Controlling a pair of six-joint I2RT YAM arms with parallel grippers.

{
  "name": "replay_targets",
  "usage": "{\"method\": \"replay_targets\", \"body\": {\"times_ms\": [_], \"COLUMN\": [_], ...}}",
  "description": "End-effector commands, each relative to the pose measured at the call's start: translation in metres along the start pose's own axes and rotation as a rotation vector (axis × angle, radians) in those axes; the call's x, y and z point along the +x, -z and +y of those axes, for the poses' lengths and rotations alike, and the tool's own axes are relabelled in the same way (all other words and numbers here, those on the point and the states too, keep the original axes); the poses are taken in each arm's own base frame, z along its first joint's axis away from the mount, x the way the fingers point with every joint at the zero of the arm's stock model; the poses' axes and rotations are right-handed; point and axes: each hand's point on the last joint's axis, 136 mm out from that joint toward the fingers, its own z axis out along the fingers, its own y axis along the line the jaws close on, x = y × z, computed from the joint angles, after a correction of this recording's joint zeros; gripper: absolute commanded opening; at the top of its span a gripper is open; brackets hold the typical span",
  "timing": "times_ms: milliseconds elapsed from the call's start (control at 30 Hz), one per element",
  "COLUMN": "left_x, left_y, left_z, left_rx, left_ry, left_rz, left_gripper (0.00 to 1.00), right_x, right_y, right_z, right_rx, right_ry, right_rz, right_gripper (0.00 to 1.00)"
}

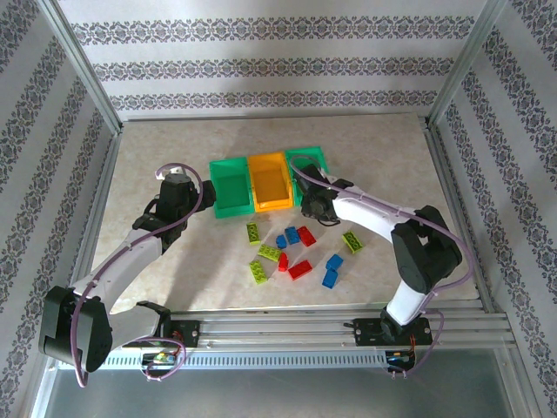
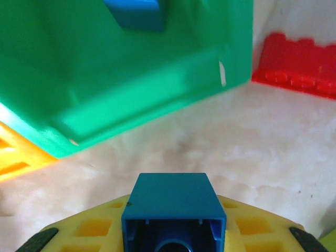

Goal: Sort the legos into containers by color
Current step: Pick up the lego from the center of the table, then place the lego in the container.

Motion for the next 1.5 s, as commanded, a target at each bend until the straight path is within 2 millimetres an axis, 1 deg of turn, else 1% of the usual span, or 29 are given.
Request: {"method": "replay_targets", "body": {"times_ms": [0,133,267,333,467,567,733,900,967,1100,1333,1467], "left_x": [-0.016,-0.015,-0.015,-0.015,-0.016,-0.015,-0.014,-0.016,-0.016,-0.016,-0.017,-0.016], "left_y": [0.004,0.005,0.007,0.007,0.008,0.007,0.007,0.008,0.009,0.009,0.009,0.011], "left_z": [-0.002,-0.001,0.001,0.002,0.002,0.002,0.004,0.003,0.003,0.003,0.003,0.003], "left_rx": [0.008,0.005,-0.002,-0.007,-0.007,-0.009,-0.016,-0.012,-0.012,-0.011,-0.012,-0.012], "left_ry": [0.022,0.019,0.017,0.016,0.013,0.012,0.010,0.007,0.007,0.008,0.010,0.011], "left_rz": [-0.046,-0.045,-0.047,-0.049,-0.050,-0.047,-0.046,-0.050,-0.050,-0.051,-0.048,-0.045], "left_gripper": [1.00,1.00,1.00,1.00,1.00,1.00,1.00,1.00,1.00,1.00,1.00,1.00], "right_x": [-0.027,-0.047,-0.064,-0.072,-0.081,-0.084,-0.083,-0.081,-0.080,-0.081,-0.085,-0.084], "right_y": [0.015,0.018,0.017,0.015,0.005,-0.005,-0.022,-0.032,-0.034,-0.033,-0.026,-0.025], "right_z": [0.006,0.015,0.019,0.020,0.025,0.026,0.029,0.032,0.032,0.031,0.029,0.029], "right_rx": [-0.007,-0.023,-0.034,-0.040,-0.052,-0.055,-0.064,-0.066,-0.065,-0.066,-0.071,-0.074], "right_ry": [0.035,0.055,0.050,0.045,0.041,0.035,0.023,0.022,0.022,0.026,0.029,0.025], "right_rz": [-0.072,-0.099,-0.114,-0.116,-0.100,-0.081,-0.041,-0.020,-0.015,-0.015,-0.029,-0.031], "right_gripper": [0.21,0.21,0.21,0.22,0.22,0.23,0.23,0.25,0.27,0.33,0.42,0.44]}}
